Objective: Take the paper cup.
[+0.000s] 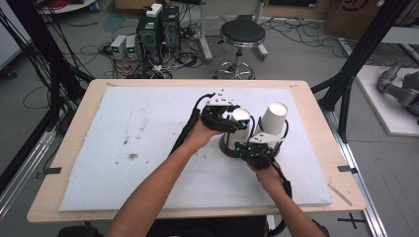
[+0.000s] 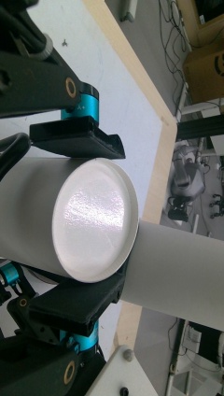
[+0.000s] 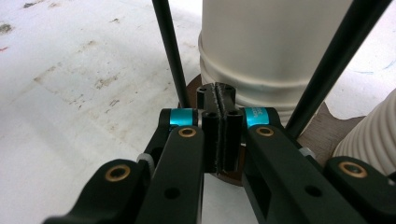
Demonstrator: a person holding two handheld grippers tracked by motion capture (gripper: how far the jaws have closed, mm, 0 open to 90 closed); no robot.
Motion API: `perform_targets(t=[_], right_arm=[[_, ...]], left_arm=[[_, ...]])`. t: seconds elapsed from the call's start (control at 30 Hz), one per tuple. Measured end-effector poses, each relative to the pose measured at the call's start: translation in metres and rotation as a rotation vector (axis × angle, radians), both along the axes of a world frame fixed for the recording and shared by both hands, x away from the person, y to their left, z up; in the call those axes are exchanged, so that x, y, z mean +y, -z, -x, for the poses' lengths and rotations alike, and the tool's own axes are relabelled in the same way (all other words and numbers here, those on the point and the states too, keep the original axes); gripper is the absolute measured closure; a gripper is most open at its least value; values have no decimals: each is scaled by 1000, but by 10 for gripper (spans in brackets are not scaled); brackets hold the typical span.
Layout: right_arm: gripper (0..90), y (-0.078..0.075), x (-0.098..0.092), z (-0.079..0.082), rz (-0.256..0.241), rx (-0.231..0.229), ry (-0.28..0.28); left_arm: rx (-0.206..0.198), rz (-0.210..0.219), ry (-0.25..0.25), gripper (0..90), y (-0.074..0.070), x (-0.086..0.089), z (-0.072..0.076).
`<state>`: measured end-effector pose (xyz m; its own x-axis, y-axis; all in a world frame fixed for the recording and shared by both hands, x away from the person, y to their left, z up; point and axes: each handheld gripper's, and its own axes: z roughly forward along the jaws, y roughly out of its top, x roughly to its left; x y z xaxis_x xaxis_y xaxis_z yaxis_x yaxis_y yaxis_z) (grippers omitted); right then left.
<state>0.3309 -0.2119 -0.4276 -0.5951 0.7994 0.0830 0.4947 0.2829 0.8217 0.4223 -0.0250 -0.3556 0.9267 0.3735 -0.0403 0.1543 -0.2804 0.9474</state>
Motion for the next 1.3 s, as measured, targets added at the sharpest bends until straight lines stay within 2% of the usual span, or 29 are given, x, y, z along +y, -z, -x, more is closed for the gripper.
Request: perform_targets(t=[0.1,0.3,0.47,0.6,0.63,0.67,0.7,0.77,0.87,0.93,1.1,1.13,1.2,1.27,1.3], right_arm=[[900,0,0,0,-1,-1,-2],[900,0,0,0,2,-2,-3],[878,1,0,0,8,2,-16],[753,0,0,0,-13,15,-48],[753,0,0,0,-13,15,-48],[673,0,0,0,-28,24,-77],[673,0,0,0,-28,24,-77],[606,0,-2,0,-50,35,-93],[576,-1,-4,1,-73,42,-99],[518,-3,-8,3,-103,36,-122],[464,-6,-10,9,-110,10,-165],[441,-7,-11,11,-116,-2,-198],[432,-8,-11,12,-120,1,-213],[386,-11,-12,17,-101,-33,-259],[386,-11,-12,17,-101,-33,-259]], left_arm=[[-6,36,0,349,-7,3,1],[-27,68,-10,348,-19,9,3],[-28,101,-24,350,-32,14,5],[-33,125,-25,352,-43,17,6],[-34,130,-26,352,-46,18,7],[-38,137,-29,352,-49,19,8],[-44,142,-33,352,-51,19,9],[-50,143,-34,352,-57,22,10],[-57,149,-34,353,-65,27,13],[-62,151,-35,352,-70,31,15],[-67,143,-19,352,-78,45,25],[-69,137,-17,352,-78,49,28],[-70,134,-14,353,-78,58,33],[-65,139,-14,352,-75,68,38],[-61,143,-16,352,-73,73,41]])
